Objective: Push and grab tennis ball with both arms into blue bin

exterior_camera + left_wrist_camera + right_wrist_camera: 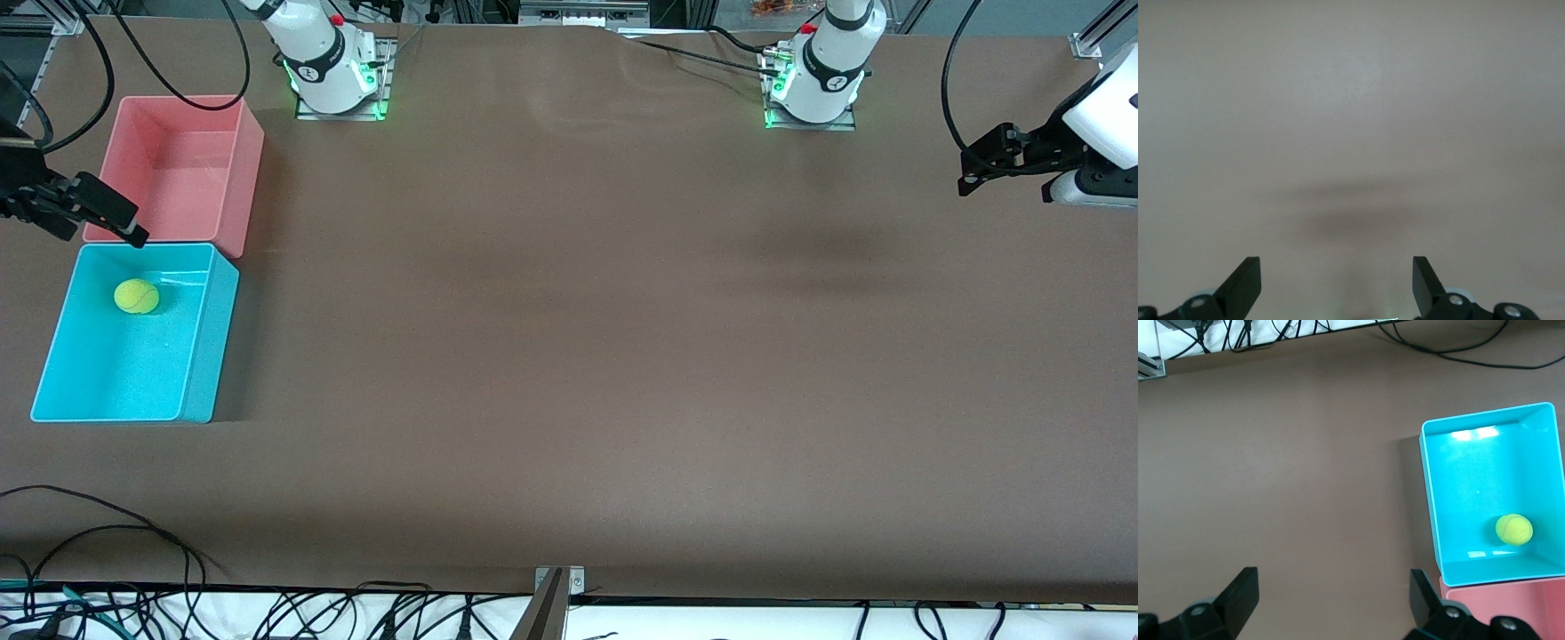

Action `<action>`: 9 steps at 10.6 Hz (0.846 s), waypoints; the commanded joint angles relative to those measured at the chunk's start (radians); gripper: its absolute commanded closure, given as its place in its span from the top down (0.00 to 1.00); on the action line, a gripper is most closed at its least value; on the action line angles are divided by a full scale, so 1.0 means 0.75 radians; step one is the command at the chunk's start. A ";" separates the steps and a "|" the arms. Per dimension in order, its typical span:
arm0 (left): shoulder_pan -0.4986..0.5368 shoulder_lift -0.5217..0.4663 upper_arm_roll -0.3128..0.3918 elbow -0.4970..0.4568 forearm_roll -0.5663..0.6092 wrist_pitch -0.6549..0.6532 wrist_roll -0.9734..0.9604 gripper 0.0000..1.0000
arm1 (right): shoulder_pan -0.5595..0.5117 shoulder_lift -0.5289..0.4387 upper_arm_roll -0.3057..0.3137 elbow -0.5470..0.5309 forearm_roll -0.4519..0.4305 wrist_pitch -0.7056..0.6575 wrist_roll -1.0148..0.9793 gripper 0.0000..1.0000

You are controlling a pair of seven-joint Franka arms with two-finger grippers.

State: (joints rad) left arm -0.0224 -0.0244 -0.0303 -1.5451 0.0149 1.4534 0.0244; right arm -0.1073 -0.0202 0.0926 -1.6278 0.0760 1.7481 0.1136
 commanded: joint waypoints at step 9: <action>-0.013 0.008 0.002 0.025 0.025 -0.003 -0.008 1.00 | -0.029 0.039 0.022 0.109 0.005 -0.028 -0.098 1.00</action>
State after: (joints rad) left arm -0.0246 -0.0244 -0.0303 -1.5451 0.0149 1.4534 0.0244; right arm -0.1140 -0.0133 0.0956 -1.5812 0.0772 1.7474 0.0648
